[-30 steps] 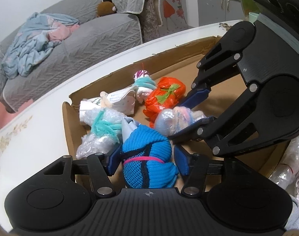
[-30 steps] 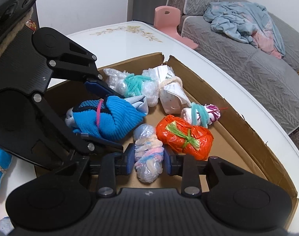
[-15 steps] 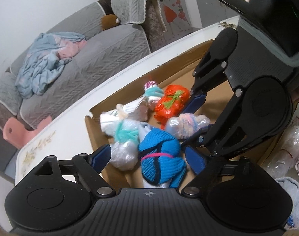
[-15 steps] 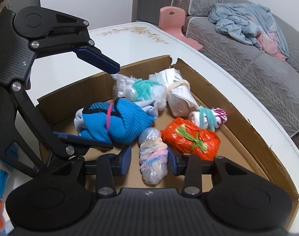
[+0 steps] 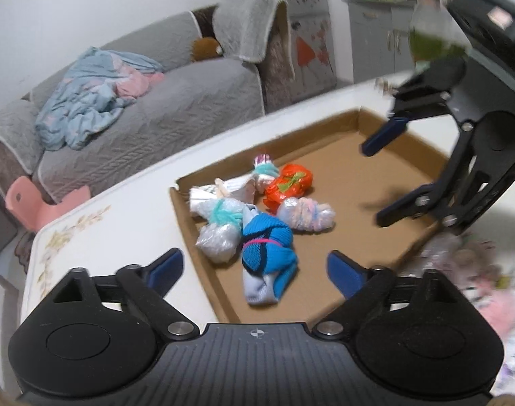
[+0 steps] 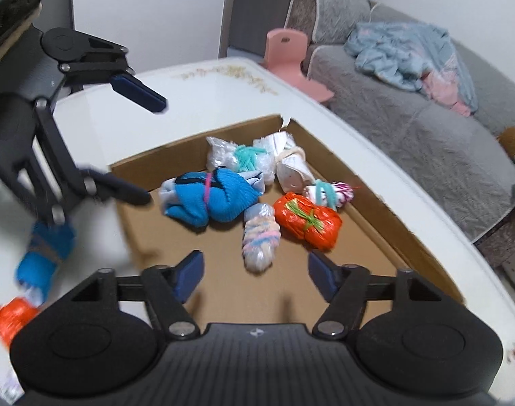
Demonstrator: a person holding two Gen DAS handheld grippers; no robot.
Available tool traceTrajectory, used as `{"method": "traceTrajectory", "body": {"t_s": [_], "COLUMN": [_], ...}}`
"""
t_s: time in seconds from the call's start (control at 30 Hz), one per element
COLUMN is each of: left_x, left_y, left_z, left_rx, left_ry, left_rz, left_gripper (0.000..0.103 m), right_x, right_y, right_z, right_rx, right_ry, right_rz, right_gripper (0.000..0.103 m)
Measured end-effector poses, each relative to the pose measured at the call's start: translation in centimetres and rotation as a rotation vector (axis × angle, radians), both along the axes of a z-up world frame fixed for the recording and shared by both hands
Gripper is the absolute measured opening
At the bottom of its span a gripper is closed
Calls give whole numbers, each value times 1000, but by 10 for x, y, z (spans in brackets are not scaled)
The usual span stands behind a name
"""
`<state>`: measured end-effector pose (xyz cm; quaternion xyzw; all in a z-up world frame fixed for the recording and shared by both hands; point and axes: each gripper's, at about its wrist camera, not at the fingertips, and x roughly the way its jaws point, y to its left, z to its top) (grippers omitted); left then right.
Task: Organize objects
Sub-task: 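Grasp the blue twine-wrapped sock roll with the left gripper while the right grasps the grey sock bundle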
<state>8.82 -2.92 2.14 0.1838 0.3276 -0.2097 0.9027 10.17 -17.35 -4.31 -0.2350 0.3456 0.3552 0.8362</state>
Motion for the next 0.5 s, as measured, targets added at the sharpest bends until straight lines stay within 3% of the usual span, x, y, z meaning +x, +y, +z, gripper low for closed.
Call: {"method": "traceTrajectory", "body": {"t_s": [0.2, 0.4, 0.5], "left_x": [-56, -109, -121], "left_y": [26, 35, 38], "left_z": [9, -16, -34], "left_rx": [-140, -178, -211], "left_ry": [-10, 12, 60], "left_rz": [39, 8, 3], "left_gripper": [103, 103, 103], "right_x": [-69, -149, -170], "right_y": [-41, -76, -85], "right_z": [15, -7, -21], "right_rx": [77, 169, 193], "right_ry": [-55, -43, -28], "right_rz": [-64, -81, -93], "right_gripper": [85, 89, 90]}}
